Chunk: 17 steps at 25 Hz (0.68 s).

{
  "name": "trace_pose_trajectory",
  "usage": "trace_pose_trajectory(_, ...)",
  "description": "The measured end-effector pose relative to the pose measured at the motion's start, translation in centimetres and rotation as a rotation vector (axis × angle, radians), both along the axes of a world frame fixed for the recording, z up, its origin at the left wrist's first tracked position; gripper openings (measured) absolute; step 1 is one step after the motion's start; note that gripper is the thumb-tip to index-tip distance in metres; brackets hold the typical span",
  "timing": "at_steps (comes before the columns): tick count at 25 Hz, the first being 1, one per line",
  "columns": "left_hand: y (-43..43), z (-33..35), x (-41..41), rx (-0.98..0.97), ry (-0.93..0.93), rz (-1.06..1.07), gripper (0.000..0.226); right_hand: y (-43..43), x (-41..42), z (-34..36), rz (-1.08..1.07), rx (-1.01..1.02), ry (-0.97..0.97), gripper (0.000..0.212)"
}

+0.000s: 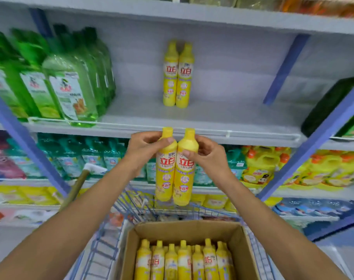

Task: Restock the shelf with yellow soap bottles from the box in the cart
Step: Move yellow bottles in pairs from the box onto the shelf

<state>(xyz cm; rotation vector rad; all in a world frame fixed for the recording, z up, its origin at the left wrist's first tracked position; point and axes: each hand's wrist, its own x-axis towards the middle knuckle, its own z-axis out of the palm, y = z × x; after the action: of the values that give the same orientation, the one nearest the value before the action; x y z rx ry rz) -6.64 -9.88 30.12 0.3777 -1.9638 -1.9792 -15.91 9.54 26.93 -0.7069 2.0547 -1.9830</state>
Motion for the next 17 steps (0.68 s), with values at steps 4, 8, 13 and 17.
trace_pose_trajectory(4,-0.7,6.2,-2.4,-0.056,0.079,-0.007,0.025,-1.2,-2.6,6.0,0.012,-0.046,0.097,0.049)
trace_pose_trajectory(8,-1.8,12.2,-5.2,-0.12,0.184,0.015,0.027,-2.7,-5.6,12.3,-0.003,-0.081,0.217,0.045)
trace_pose_trajectory(13,-2.9,16.1,-9.2,-0.148,0.223,0.09,0.031,-4.2,-8.9,16.8,-0.048,-0.08,0.339,0.047)
trace_pose_trajectory(17,-3.8,15.2,-12.0,-0.113,0.189,0.16,0.035,-5.5,-10.7,16.3,-0.076,-0.041,0.35,0.049)
